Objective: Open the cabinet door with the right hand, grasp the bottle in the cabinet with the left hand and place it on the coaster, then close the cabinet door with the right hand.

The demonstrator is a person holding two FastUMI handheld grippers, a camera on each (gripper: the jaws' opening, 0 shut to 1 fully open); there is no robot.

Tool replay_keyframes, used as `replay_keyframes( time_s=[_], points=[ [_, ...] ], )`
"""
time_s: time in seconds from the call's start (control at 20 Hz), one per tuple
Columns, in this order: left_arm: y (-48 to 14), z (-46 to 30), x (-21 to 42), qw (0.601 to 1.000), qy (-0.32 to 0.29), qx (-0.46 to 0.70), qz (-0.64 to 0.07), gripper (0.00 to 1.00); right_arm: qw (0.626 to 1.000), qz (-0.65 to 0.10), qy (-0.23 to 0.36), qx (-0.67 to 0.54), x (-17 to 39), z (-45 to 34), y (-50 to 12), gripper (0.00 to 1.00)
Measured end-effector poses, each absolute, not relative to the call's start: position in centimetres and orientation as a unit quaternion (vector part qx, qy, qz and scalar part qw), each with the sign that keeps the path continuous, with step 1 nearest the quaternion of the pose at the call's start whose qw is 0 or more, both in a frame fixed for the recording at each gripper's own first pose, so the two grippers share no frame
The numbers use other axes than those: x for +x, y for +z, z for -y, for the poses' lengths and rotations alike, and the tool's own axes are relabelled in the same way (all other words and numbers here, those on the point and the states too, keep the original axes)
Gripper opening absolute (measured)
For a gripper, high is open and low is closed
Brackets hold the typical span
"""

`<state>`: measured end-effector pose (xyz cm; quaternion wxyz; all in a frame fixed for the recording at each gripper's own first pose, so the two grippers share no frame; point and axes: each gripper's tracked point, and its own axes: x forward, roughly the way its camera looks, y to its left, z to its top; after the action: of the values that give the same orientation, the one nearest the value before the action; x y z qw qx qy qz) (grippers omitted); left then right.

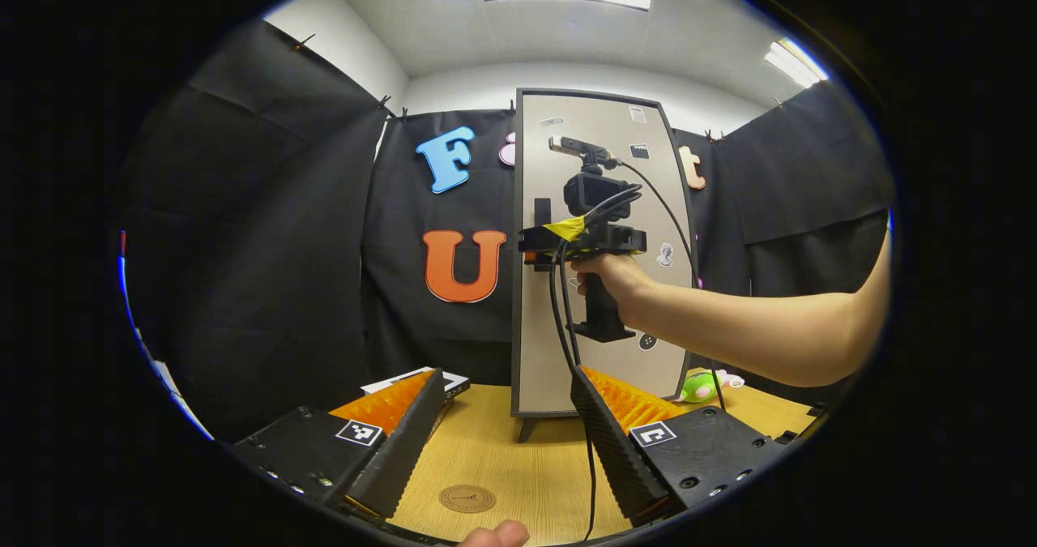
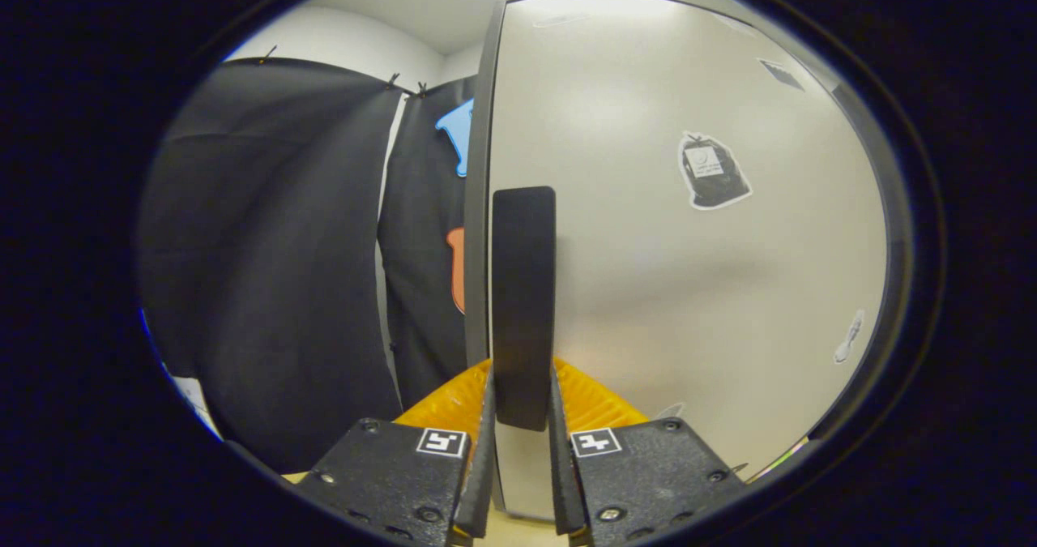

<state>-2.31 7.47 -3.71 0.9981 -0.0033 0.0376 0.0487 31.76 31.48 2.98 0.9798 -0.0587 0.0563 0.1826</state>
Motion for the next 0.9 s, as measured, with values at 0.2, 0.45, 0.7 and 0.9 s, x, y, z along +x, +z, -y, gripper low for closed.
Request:
replay_keyframes(
  time_s=[0.2, 0.45, 0.7, 0.9],
  points=[
    [-3.5, -7.7, -2.3, 0.998, 0.051, -0.002, -0.036, 0.95, 0.980, -0.063, 0.177, -0.064, 31.6, -31.4, 2.9, 0.27],
    [-3.3, -8.0, -2.8, 0.998, 0.058, 0.001, -0.033, 0.95, 0.975, -0.077, 0.201, -0.049, 30.3, -31.2, 3.0, 0.26],
    [-3.6, -7.9, -3.2, 0.998, 0.058, 0.002, -0.038, 0.95, 0.967, -0.082, 0.239, -0.039, 28.1, -30.6, 3.3, 0.27],
    [-3.7, -7.3, -3.5, 0.997, 0.056, 0.005, -0.044, 0.95, 0.963, -0.081, 0.255, -0.042, 27.0, -29.7, 3.4, 0.27]
  ],
)
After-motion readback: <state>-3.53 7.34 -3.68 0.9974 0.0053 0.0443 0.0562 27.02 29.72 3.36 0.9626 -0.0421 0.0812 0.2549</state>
